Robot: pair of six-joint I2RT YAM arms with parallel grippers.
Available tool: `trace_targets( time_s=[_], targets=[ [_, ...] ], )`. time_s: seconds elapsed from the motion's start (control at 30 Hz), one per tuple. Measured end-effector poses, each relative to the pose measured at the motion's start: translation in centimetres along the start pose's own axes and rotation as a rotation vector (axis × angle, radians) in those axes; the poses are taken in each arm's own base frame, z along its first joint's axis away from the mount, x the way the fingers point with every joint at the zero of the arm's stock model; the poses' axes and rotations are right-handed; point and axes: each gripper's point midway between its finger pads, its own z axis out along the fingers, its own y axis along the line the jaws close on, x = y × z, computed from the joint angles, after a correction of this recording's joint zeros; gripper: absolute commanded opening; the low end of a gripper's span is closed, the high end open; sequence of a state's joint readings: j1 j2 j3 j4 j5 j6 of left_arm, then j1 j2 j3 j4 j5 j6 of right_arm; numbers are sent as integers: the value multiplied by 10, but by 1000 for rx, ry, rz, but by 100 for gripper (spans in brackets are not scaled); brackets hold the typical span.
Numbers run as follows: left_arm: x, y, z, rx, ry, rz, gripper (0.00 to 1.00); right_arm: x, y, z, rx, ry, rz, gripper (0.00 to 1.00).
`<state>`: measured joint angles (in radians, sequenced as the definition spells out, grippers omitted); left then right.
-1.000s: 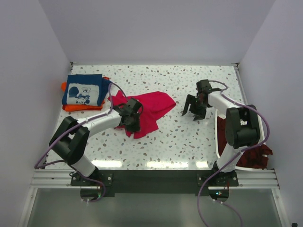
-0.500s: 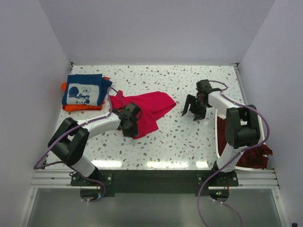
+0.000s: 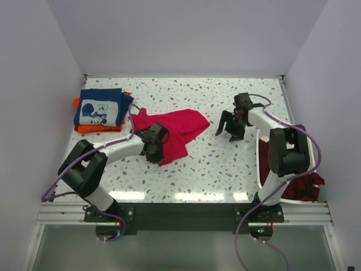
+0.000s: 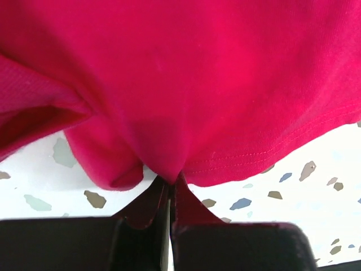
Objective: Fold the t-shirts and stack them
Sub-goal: Flatten the tshirt out
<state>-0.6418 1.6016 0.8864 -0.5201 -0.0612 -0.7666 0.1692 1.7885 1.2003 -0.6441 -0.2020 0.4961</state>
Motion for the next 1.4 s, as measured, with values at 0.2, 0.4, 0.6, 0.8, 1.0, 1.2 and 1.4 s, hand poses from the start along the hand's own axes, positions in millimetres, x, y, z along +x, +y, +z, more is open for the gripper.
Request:
trace_targets(
  time_s=[0.2, 0.4, 0.6, 0.8, 1.0, 1.2, 1.4],
  targets=[
    [-26, 10, -30, -10, -58, -59, 0, -28, 24, -7, -46, -52, -23, 76],
    [-138, 18, -149, 121, -406, -236, 0, -23, 64, 5, -71, -41, -120, 75],
    [-185, 64, -210, 105, -580, -333, 0, 3, 96, 35, -71, 31, -193, 72],
    [-191, 88, -196, 48, -513, -329, 0, 33, 118, 42, -79, 75, -233, 72],
    [-203, 109, -193, 37, -498, -338, 0, 75, 146, 45, -95, 115, -286, 70],
    [-213, 114, -199, 52, -504, -311, 0, 112, 157, 50, -88, 154, -296, 67],
    [-214, 115, -201, 55, -491, -281, 0, 124, 173, 53, -86, 122, -265, 66]
  ],
)
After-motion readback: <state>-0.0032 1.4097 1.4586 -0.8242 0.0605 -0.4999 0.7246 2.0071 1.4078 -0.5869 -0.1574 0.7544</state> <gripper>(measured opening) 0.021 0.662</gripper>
